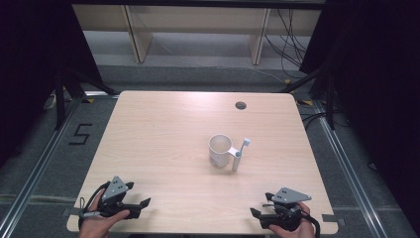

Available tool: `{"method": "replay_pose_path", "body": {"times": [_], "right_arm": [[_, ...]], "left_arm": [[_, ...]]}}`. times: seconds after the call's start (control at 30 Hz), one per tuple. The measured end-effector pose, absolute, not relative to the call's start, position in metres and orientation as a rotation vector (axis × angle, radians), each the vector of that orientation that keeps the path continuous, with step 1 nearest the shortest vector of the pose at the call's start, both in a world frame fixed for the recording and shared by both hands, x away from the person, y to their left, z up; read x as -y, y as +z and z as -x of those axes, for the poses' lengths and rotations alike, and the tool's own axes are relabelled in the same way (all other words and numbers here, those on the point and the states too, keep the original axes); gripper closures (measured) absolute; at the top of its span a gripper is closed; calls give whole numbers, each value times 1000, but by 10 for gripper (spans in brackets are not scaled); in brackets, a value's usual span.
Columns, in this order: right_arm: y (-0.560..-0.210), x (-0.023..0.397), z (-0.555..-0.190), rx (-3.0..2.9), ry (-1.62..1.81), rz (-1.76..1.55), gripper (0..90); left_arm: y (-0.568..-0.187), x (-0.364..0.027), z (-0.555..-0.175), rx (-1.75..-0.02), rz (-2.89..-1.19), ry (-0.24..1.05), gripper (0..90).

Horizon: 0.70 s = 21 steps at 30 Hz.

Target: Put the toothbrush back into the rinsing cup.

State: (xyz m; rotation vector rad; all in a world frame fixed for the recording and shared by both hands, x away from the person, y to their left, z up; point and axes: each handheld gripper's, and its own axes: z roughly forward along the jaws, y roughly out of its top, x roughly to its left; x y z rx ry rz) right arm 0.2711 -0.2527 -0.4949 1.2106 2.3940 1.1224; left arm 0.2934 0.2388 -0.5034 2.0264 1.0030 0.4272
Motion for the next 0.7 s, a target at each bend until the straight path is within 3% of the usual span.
{"method": "replay_pose_path", "body": {"times": [0.7], "right_arm": [[-497,258,-262,-2403,1086,-1133,230]], "left_arm": [[-505,-237,-293,-994,-2026,417,157]]}}
